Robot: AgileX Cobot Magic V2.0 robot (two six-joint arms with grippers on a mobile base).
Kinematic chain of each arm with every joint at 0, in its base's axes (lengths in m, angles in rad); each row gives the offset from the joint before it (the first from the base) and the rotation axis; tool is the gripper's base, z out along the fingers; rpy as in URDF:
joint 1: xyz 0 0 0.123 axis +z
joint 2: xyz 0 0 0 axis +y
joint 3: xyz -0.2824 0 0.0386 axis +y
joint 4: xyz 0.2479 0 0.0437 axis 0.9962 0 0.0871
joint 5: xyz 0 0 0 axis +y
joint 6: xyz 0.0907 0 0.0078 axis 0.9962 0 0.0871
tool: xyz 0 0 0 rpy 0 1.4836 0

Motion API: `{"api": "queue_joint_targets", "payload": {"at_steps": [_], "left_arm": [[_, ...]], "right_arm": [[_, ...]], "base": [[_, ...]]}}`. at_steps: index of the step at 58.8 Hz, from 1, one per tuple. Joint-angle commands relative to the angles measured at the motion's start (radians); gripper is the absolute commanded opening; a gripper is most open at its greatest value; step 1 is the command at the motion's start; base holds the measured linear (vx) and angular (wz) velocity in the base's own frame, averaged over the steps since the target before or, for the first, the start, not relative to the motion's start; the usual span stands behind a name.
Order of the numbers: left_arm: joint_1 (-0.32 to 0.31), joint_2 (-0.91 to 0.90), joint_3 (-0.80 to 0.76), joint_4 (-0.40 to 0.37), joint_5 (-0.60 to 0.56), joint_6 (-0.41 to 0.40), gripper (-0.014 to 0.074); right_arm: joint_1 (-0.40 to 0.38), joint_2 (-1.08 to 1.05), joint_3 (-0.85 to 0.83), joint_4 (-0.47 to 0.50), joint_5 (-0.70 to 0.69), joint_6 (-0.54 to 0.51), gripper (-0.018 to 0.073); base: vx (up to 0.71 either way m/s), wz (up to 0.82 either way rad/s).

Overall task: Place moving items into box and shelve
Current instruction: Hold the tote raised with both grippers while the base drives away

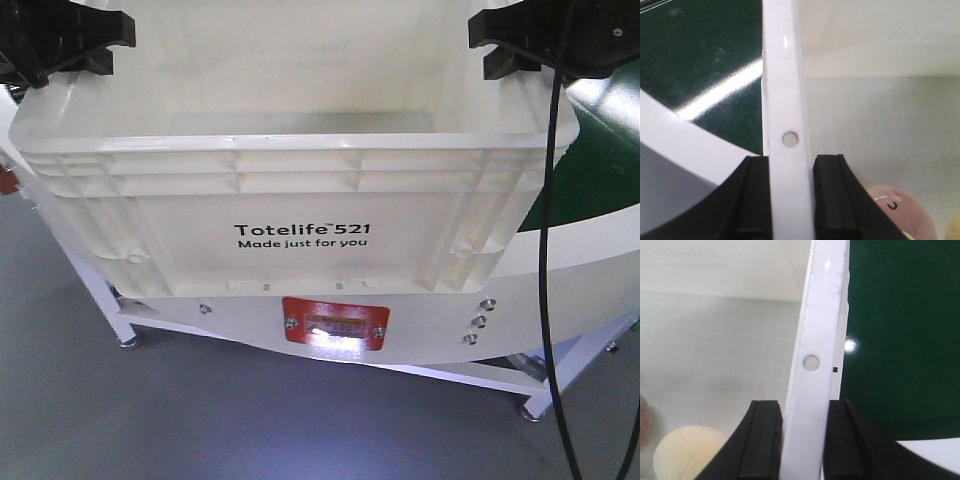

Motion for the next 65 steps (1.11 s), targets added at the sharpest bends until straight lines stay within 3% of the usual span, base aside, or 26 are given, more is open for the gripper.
{"api": "queue_joint_targets", "payload": {"at_steps": [1,65], "left_arm": [[-0.002,-0.046,-0.044,0.046,-0.145,0.0,-0.0022],[-0.002,-0.046,-0.044,0.046,-0.141,0.0,-0.0022]], "right_arm": [[-0.006,-0.05,-0.045,0.019,-0.121,-0.015,-0.0013],[-0.006,-0.051,-0.045,0.019,-0.121,-0.015,-0.0013]], "base": [[-0.15,0.41],[-0.14,0.57]]}}
